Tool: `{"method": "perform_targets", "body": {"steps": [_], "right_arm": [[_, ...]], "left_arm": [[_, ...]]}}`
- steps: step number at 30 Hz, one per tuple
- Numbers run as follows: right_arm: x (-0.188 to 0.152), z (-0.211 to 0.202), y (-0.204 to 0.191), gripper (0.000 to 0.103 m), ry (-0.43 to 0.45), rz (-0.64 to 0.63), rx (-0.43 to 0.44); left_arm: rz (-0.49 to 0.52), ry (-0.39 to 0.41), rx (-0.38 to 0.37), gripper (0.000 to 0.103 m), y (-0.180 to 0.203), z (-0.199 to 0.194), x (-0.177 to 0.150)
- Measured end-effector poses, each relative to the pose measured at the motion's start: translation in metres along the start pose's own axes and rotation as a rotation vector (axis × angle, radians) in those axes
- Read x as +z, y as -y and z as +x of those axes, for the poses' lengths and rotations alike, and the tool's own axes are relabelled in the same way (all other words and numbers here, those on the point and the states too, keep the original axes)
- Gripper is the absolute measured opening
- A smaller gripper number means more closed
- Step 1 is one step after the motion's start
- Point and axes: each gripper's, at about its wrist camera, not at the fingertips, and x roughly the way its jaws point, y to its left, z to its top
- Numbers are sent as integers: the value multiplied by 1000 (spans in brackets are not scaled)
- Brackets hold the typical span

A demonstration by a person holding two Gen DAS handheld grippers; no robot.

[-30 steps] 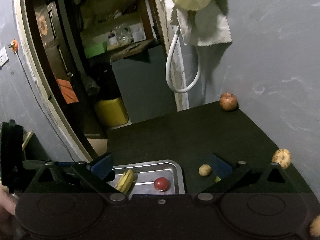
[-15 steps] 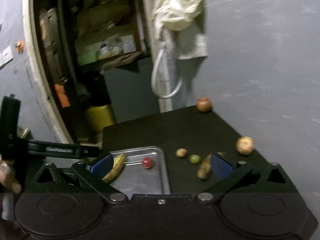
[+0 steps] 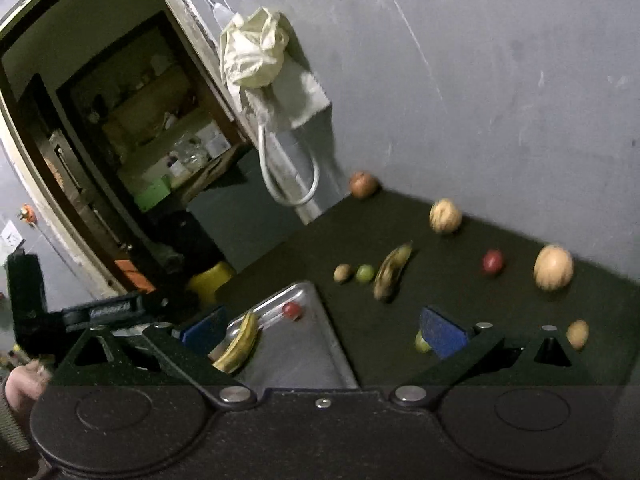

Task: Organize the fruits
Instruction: 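Move both tools back over the remaining fruits on the table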

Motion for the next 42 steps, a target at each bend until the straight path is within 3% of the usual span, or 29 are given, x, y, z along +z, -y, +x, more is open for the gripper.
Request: {"method": "perform_targets", "body": {"steps": [4, 11, 18, 25, 33, 37, 42], "right_arm": [[-3, -2, -8, 103, 10, -17, 29], [-8, 19, -6, 103, -20, -30, -98], [-8, 43, 4, 102, 0, 16, -256], [2, 89, -6, 102, -34, -11, -354], [-6, 142, 6, 101, -90, 18, -472], [-15, 166, 14, 94, -110, 36, -551], [-25, 187, 16, 88, -133, 37, -588]], "left_arm": [[46, -28, -38, 102, 8, 2, 0], [109, -75, -25, 102, 4, 19, 7], [173, -106, -43, 102, -13, 72, 33], [223, -121, -123, 101, -23, 143, 50], [410, -166, -166, 91, -13, 215, 46], [444, -188, -189, 81, -10, 244, 43], [490, -213, -209, 73, -6, 270, 39]]}}
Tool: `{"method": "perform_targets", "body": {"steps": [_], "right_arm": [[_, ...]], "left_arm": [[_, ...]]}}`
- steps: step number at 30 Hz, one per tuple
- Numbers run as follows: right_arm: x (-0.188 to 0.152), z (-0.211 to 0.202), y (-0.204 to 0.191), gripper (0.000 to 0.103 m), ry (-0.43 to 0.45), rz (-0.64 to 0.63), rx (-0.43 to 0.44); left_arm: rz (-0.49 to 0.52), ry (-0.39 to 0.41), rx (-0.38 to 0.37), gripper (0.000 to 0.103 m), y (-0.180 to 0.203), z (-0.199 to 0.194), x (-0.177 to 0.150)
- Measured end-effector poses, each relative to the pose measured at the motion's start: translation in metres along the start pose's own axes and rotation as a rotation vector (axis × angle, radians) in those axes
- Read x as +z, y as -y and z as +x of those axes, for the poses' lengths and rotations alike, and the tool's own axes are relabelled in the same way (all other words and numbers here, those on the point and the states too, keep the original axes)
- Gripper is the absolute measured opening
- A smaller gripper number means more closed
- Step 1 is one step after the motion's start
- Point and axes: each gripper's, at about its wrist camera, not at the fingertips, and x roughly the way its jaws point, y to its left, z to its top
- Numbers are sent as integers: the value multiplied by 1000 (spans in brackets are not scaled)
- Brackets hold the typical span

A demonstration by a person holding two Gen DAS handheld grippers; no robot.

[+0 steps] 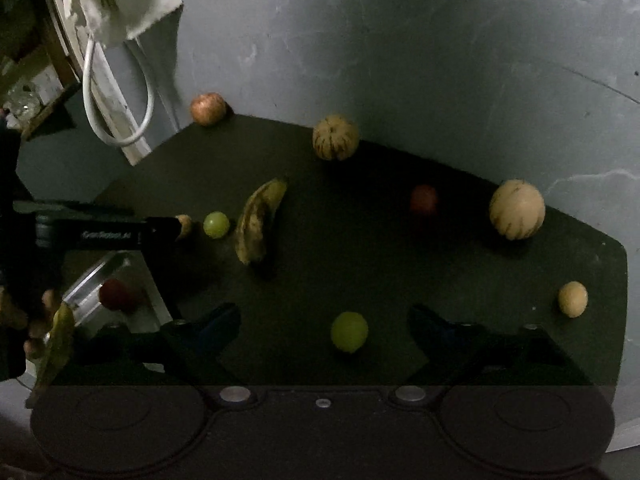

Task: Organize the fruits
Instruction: 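Move both tools back over the remaining fruits on the table, then grasp the small tan round fruit with the left tool while the right tool reaches the green grape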

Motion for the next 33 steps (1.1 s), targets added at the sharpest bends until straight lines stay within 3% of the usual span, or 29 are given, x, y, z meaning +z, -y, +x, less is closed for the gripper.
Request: {"method": "perform_targets", "body": {"steps": [5, 13, 16, 23, 33], "right_arm": [[-2, 10, -3, 84, -14, 0, -19], [-1, 17, 0, 84, -25, 13, -31], [-1, 19, 0, 83, -28, 8, -32], [-4, 31, -2, 65, -59, -21, -59], [-5, 38, -4, 40, -71, -48, -79]], "left_arm": [[28, -25, -29, 64, 0, 17, 3], [48, -34, -46, 60, 1, 25, 3], [54, -37, -45, 54, 1, 26, 4], [62, -52, -58, 29, 0, 28, 4], [76, -43, -66, 28, -1, 29, 3]]}}
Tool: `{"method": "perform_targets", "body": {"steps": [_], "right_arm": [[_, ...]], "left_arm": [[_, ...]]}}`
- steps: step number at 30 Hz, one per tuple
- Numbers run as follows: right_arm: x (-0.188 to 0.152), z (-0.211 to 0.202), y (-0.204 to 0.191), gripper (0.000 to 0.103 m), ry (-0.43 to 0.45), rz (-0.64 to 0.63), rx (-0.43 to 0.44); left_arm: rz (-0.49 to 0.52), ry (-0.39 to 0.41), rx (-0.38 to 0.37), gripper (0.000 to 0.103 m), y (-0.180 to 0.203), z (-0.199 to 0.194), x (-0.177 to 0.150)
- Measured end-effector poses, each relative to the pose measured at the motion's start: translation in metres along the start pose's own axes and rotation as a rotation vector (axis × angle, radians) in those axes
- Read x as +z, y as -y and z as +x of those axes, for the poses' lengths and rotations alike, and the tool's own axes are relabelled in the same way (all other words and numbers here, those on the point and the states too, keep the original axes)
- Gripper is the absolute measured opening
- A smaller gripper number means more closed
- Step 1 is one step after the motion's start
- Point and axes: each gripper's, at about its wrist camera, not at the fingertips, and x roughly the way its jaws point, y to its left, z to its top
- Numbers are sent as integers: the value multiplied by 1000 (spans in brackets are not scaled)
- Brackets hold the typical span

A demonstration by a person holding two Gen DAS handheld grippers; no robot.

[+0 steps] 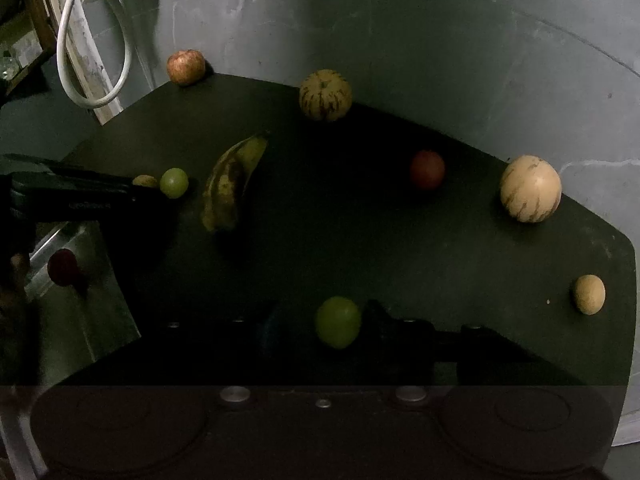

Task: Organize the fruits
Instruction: 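Grasp the small tan round fruit with the left tool while the right tool reaches the green grape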

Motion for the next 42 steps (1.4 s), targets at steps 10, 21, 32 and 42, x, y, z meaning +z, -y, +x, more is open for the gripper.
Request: {"method": "perform_targets", "body": {"steps": [10, 21, 32, 42], "right_arm": [[0, -1, 3, 24, 6, -5, -10], [10, -17, 3, 24, 46, -17, 36], [28, -50, 0, 24, 129, -60, 114], [45, -102, -6, 24, 226, -149, 216]], "left_arm": [[-5, 4, 5, 28, 0, -2, 3], [-28, 23, 24, 28, 7, -23, 6], [-103, 55, 36, 28, 36, -67, -1], [-242, 131, 106, 28, 51, -129, -7]]}}
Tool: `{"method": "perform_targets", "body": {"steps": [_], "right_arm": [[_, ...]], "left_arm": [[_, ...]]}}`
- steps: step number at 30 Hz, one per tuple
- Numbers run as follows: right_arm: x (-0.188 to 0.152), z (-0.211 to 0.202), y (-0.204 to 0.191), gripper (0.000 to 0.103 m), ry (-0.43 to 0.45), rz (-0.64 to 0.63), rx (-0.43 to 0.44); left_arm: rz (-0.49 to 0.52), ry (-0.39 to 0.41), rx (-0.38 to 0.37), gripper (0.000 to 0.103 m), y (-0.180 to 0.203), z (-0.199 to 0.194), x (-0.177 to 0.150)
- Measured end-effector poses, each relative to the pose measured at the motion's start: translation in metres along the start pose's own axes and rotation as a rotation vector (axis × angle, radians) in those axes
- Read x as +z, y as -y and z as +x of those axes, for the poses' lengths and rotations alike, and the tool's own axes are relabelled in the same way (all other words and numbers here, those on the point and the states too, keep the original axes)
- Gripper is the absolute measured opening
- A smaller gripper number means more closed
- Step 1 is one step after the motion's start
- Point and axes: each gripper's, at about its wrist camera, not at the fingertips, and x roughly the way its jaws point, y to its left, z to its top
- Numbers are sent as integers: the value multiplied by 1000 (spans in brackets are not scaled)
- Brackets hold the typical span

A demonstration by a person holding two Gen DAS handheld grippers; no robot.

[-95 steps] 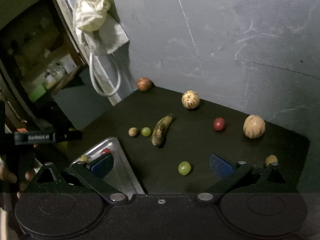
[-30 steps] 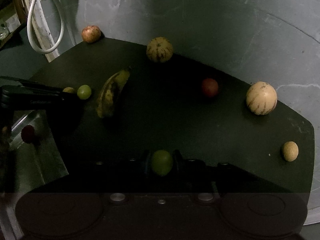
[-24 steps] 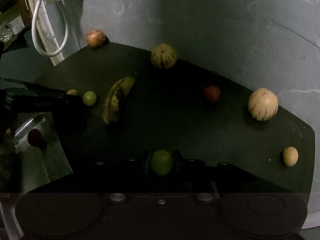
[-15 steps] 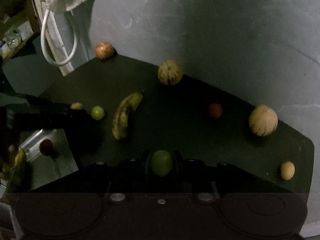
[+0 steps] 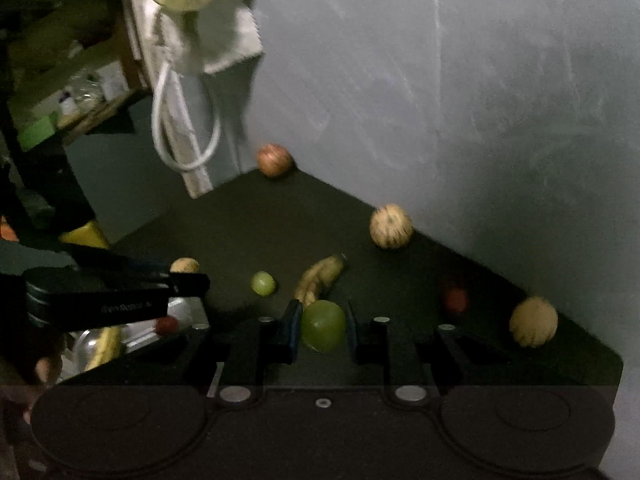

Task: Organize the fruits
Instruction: 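Grasp the small tan round fruit with the left tool while the right tool reaches the green grape, then carry the tan fruit with the left tool over the tray while the right tool carries the green grape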

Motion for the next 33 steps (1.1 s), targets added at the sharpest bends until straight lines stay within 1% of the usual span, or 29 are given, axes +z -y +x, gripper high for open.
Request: {"method": "perform_targets", "body": {"steps": [7, 15, 24, 33], "right_arm": [[15, -29, -12, 24, 50, -76, 89], [23, -57, -33, 24, 94, -167, 195], [26, -82, -54, 24, 128, -245, 295], [25, -90, -68, 24, 134, -291, 355]], "left_arm": [[-93, 53, 76, 28, -2, -46, -9], [-190, 101, 161, 28, -5, -92, -26], [-263, 141, 240, 28, -3, -130, -45], [-314, 154, 291, 28, -6, -152, -62]]}}
